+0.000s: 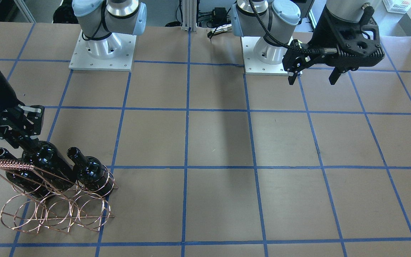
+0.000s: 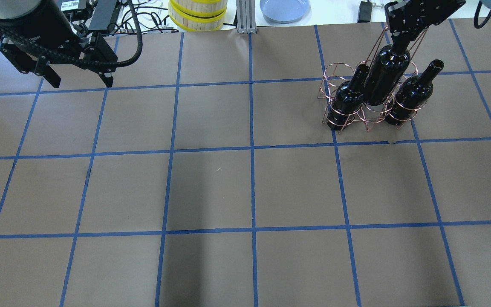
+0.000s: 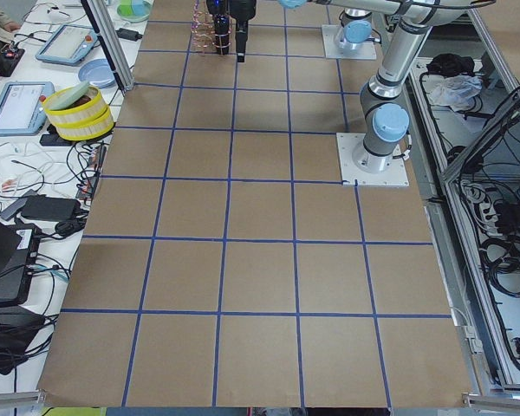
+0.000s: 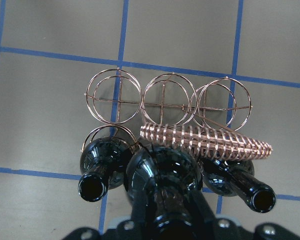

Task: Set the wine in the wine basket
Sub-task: 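Lower the bottle into the empty ring of the copper rack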

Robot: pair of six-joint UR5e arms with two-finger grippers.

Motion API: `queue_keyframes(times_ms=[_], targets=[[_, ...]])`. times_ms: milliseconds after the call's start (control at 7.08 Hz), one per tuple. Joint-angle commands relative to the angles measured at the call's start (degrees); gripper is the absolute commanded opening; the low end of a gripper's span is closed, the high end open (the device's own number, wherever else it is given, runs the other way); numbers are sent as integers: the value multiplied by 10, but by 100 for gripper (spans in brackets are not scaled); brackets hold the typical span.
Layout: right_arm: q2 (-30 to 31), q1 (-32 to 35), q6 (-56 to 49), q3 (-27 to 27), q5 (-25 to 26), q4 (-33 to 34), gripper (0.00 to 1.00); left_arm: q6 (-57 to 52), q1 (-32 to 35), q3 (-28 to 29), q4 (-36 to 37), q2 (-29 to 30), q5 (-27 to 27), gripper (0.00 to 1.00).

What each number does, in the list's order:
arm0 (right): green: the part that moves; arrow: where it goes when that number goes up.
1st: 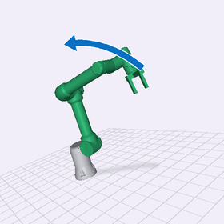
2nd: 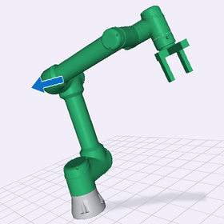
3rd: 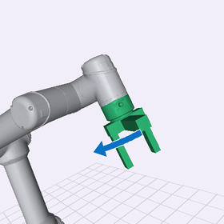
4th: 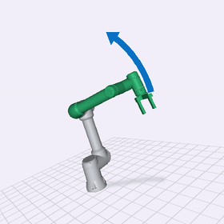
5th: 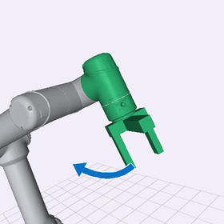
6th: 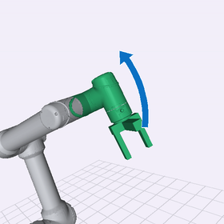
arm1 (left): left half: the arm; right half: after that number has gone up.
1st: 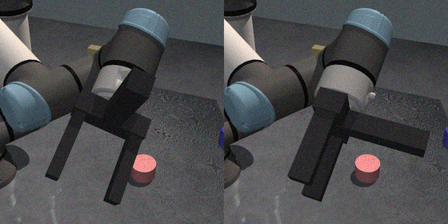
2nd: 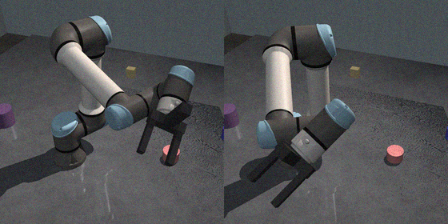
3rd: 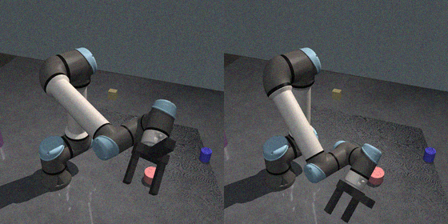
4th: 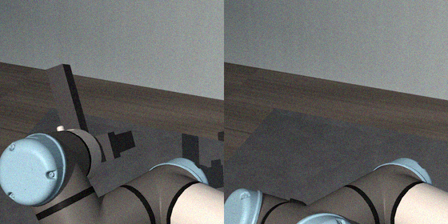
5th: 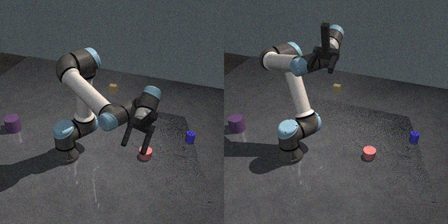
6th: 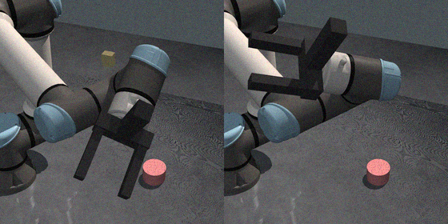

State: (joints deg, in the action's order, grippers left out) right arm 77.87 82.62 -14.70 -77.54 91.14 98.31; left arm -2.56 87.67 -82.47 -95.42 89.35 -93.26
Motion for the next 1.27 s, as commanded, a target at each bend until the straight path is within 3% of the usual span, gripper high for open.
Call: queue_keyframes(times_ms=[0,565,1130], targets=[[3,0,-4,6,14,-4,11,0,0,0,1,0,4,100],[-10,0,-9,12,11,-12,8,0,0,0,1,-1,3,100],[-18,-1,-49,-22,8,2,7,0,0,0,1,-1,2,100]])
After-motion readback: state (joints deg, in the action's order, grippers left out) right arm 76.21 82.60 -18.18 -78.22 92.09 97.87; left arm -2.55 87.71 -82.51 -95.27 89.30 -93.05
